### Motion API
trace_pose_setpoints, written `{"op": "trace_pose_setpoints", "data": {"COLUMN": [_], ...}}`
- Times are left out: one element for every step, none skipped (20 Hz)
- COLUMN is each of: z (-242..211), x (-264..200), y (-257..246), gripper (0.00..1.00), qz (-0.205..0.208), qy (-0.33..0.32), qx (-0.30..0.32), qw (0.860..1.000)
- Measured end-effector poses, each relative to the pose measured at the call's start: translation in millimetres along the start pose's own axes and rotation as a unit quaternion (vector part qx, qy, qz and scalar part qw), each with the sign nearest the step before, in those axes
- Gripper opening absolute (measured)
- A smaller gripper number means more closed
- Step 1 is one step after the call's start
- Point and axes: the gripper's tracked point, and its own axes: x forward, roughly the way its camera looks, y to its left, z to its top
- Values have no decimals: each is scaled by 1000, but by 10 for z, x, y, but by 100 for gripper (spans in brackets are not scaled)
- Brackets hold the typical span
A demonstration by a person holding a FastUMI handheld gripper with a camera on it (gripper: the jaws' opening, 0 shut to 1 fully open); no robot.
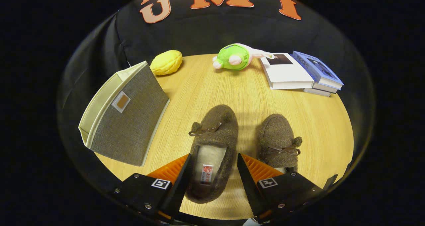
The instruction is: Open the storage box then place both shoes into the box .Put the left shoe in first, then the right shoe, with the right side of both shoes facing outward in a uniform manner.
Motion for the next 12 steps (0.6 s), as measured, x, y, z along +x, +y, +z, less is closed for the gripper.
{"op": "trace_pose_setpoints", "data": {"z": [-10, -26, -45, -62, -63, -87, -111, -130, -119, -102, -101, -95], "x": [69, 139, 201, 260, 323, 364, 388, 419, 425, 429, 431, 424], "y": [-58, -107, -114, -117, -144, -172, -134, -116, -113, -115, -121, -133], "gripper": [77, 76, 72, 71, 64, 60, 49, 43, 30, 28, 20, 16], "qz": [-9, -16, -17, -17, -20, -27, -21, -16, -11, -7, -6, -3], "qy": [7, 15, 24, 33, 41, 50, 61, 71, 76, 77, 79, 80], "qx": [1, 5, 14, 25, 27, 33, 45, 54, 65, 71, 83, 91], "qw": [1000, 1000, 999, 999, 999, 998, 997, 996, 995, 994, 993, 993]}}
